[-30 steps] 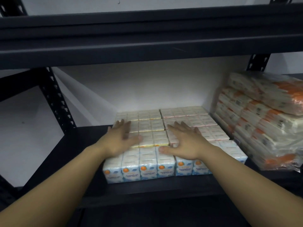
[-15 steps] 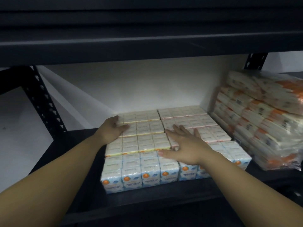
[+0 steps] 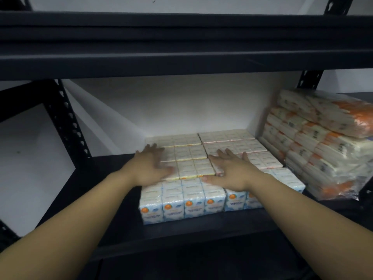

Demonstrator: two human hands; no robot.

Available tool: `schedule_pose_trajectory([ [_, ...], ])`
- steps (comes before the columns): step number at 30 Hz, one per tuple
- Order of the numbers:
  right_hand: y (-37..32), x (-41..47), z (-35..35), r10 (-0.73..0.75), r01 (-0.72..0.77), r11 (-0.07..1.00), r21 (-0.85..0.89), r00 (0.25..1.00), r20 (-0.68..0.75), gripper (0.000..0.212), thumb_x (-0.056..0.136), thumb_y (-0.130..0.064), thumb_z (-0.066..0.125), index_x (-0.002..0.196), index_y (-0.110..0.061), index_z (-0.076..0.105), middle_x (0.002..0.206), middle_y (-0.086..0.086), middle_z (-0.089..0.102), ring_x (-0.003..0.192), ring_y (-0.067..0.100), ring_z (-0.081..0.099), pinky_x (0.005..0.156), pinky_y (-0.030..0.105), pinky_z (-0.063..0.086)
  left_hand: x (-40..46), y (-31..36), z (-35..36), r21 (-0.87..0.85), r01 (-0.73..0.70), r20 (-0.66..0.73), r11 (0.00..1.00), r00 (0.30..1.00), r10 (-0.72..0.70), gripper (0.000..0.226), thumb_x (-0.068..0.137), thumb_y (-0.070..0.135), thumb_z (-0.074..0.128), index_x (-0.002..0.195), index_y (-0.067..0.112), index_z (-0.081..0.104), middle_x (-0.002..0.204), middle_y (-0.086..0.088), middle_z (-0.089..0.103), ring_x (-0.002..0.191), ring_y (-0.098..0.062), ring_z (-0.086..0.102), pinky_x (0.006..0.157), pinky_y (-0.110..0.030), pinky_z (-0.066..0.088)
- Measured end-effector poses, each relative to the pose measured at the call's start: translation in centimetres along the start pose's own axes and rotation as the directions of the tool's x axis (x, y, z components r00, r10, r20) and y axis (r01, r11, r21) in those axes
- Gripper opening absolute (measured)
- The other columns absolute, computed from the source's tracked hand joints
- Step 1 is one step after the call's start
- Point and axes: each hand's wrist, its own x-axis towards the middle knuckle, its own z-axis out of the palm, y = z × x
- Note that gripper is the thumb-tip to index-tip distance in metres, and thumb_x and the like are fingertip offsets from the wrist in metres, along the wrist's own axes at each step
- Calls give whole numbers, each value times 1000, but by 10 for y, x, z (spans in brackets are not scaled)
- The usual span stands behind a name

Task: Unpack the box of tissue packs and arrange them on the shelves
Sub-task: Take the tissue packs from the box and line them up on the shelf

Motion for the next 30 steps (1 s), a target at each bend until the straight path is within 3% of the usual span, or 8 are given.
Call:
schedule_pose_trajectory([
  [2, -6, -6, -3, 24, -24, 1000, -13, 1000, -18, 100, 82, -94, 30, 165, -42, 10, 174, -1, -2, 160, 23, -9, 123, 63, -11, -25, 13, 7, 19, -101, 41, 995, 994, 100, 93, 81, 89, 47, 160, 43, 27, 172, 3, 9, 159, -21, 5, 128, -55, 6],
  [6, -21, -26, 5, 65, -63, 998, 24, 992, -111, 88, 92, -85, 26, 165, -37, 18, 175, 1, 4, 161, 24, -4, 124, 62, -6, -60, 27, 23, 80, -167, 87, 983, 983, 160, 95, 84, 83, 50, 162, 38, 21, 173, -3, 3, 159, -23, -2, 128, -49, -5],
  [12, -36, -60, 35, 91, -83, 996, 41, 949, -302, 77, 97, -75, 38, 159, -30, 37, 172, 5, 21, 160, 27, 6, 126, 57, 7, -82, 31, 44, 165, -189, -77, 968, 976, 204, 99, 83, 87, 23, 164, 29, 21, 173, -4, 9, 160, -23, 2, 128, -51, -1],
  [15, -39, -81, 48, 47, -27, 999, 48, 871, -489, 67, 98, -68, 42, 149, -26, 52, 159, 3, 44, 150, 24, 28, 121, 45, 26, -101, 39, 57, 125, -194, -183, 973, 959, 215, 87, 95, 75, 38, 164, 26, 21, 173, -3, 9, 160, -21, -1, 128, -46, -2],
  [19, -39, -113, 73, -83, 109, 994, 3, 769, -634, 53, 97, -56, 52, 134, -21, 64, 132, -4, 60, 128, 19, 47, 106, 43, 42, -140, 51, 77, 68, -199, -226, 978, 951, 209, 82, 98, 58, 54, 165, 31, 15, 173, 2, -4, 158, -15, -13, 124, -37, -14],
  [21, -35, -130, 91, -109, 155, 988, 17, 763, -637, 48, 97, -51, 56, 133, -20, 65, 131, -6, 60, 126, 17, 49, 107, 41, 41, -160, 54, 90, 65, -198, -246, 978, 947, 208, 83, 99, 53, 57, 165, 31, 12, 172, 3, -10, 157, -14, -19, 122, -35, -16],
  [25, -22, -160, 141, -96, 172, 981, 91, 835, -542, 51, 98, -52, 53, 139, -22, 63, 139, -7, 58, 133, 15, 45, 110, 38, 35, -200, 55, 132, 49, -151, -304, 987, 939, 159, 84, 99, 47, 61, 165, 27, 14, 173, 4, -12, 157, -11, -20, 125, -35, -12],
  [30, -6, -197, 233, -91, 156, 972, 174, 939, -333, 52, 100, -50, 57, 144, -23, 59, 146, -6, 56, 138, 17, 44, 111, 40, 38, -256, 46, 209, -51, -72, -191, 996, 980, 61, 72, 100, 44, 61, 162, 24, 29, 170, 5, 19, 159, -13, 6, 128, -33, 0],
])
